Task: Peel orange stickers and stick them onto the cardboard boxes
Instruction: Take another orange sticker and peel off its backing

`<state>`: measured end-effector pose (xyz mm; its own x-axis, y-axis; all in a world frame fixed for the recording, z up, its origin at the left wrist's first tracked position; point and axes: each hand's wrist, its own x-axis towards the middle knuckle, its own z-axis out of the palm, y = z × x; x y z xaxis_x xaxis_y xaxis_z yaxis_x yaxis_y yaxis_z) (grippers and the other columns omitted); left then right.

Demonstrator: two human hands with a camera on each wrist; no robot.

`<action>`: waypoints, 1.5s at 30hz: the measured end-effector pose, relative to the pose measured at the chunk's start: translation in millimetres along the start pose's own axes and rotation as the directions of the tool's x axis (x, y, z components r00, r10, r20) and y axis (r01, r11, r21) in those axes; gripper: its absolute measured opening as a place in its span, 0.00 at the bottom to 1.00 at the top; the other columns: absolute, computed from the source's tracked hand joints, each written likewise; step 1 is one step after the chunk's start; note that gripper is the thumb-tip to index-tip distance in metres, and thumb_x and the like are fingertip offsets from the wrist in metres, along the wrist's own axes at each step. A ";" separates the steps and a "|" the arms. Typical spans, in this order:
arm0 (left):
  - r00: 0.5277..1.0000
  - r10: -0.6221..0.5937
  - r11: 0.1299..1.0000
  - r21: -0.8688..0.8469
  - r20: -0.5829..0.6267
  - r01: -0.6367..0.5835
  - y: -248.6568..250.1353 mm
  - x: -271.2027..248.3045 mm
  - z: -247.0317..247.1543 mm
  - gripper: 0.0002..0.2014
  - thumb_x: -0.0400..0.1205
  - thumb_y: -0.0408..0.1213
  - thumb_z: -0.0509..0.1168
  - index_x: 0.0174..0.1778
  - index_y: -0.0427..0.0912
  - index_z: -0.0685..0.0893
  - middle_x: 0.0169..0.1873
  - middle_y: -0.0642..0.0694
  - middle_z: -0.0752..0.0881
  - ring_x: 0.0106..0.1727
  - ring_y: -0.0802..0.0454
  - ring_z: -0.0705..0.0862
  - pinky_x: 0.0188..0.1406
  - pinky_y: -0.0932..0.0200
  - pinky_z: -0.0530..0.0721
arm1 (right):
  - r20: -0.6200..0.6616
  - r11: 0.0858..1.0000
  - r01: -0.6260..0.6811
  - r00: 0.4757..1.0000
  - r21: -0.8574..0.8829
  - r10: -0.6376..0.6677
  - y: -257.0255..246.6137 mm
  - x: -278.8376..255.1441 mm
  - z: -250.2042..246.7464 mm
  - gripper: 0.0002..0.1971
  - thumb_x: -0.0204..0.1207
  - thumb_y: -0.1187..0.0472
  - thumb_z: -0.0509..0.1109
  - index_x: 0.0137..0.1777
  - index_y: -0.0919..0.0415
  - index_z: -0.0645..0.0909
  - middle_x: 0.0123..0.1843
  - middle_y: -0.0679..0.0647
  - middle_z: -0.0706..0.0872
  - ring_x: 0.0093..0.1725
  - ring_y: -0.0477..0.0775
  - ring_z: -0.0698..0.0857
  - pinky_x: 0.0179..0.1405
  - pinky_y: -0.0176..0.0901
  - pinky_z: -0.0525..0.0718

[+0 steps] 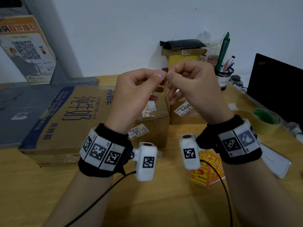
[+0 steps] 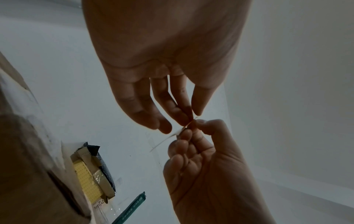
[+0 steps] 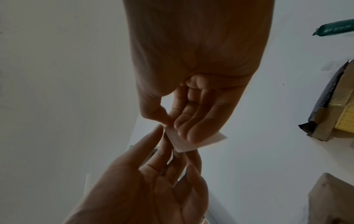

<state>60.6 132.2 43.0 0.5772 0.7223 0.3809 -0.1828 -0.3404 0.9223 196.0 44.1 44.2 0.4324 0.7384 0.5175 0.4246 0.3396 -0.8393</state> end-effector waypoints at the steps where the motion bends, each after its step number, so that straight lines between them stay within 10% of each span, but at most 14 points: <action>1: 1.000 0.000 1.000 0.001 -0.001 0.000 -0.1 0.0 0.0 0.07 0.84 0.34 0.69 0.52 0.40 0.93 0.44 0.44 0.94 0.45 0.46 0.93 0.44 0.48 0.92 | 0.000 1.000 0.000 1.000 0.000 0.000 0.0 -0.2 0.1 0.05 0.82 0.70 0.71 0.46 0.72 0.86 0.29 0.50 0.87 0.26 0.54 0.86 0.22 0.47 0.89; 45: 0.988 -0.121 0.963 -0.230 0.093 0.139 -3.5 2.1 -4.2 0.09 0.87 0.35 0.66 0.54 0.40 0.91 0.44 0.44 0.93 0.43 0.52 0.90 0.39 0.58 0.87 | 0.011 0.986 -0.041 0.999 0.161 0.039 -0.2 -0.9 0.2 0.04 0.81 0.66 0.77 0.44 0.64 0.88 0.34 0.59 0.91 0.28 0.58 0.87 0.27 0.50 0.90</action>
<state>59.1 137.4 40.8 0.6666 0.6989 0.2593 -0.2789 -0.0887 0.9562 195.3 43.5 43.9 0.4400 0.7575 0.4823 0.2731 0.3988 -0.8754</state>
